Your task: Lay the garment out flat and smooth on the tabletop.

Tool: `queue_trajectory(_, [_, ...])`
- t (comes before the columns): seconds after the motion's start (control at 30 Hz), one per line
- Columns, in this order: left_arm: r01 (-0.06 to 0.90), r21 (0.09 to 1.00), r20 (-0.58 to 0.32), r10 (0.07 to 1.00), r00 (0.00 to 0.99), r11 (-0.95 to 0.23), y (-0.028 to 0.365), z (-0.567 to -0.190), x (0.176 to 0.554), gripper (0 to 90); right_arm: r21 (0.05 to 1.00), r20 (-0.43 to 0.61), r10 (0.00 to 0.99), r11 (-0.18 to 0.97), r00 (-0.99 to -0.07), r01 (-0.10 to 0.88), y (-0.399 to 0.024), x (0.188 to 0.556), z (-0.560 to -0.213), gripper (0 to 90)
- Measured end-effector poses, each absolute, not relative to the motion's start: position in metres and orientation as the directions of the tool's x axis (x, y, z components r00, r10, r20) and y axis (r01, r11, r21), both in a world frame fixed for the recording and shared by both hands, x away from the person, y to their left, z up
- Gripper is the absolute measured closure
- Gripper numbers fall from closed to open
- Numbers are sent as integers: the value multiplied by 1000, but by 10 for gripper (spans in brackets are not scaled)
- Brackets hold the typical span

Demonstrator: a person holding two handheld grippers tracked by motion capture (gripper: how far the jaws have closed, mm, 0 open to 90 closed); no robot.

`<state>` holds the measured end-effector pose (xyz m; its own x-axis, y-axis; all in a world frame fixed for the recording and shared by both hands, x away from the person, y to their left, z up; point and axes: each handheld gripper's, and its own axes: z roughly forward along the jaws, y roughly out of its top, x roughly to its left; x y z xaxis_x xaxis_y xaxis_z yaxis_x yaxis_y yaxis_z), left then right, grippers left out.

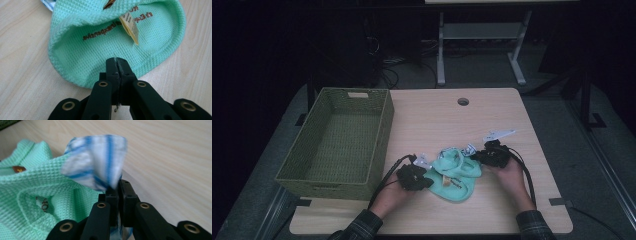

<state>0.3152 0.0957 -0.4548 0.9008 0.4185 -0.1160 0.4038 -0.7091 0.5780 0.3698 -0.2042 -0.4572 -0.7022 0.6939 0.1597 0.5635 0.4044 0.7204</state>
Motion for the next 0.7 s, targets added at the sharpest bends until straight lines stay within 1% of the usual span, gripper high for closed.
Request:
queue_trajectory(0.27, [404, 577, -115, 420, 900, -710, 95, -455, 315, 886, 738, 117, 721, 397, -683, 546, -217, 370, -446, 865])
queue_trajectory(0.5, [405, 578, -114, 422, 899, -708, 95, -455, 315, 886, 742, 115, 763, 360, -636, 566, -235, 375, -437, 864])
queue_trajectory(0.7, [405, 578, -114, 422, 899, -708, 95, -455, 315, 886, 739, 95, 781, 361, -618, 569, -244, 382, -433, 864])
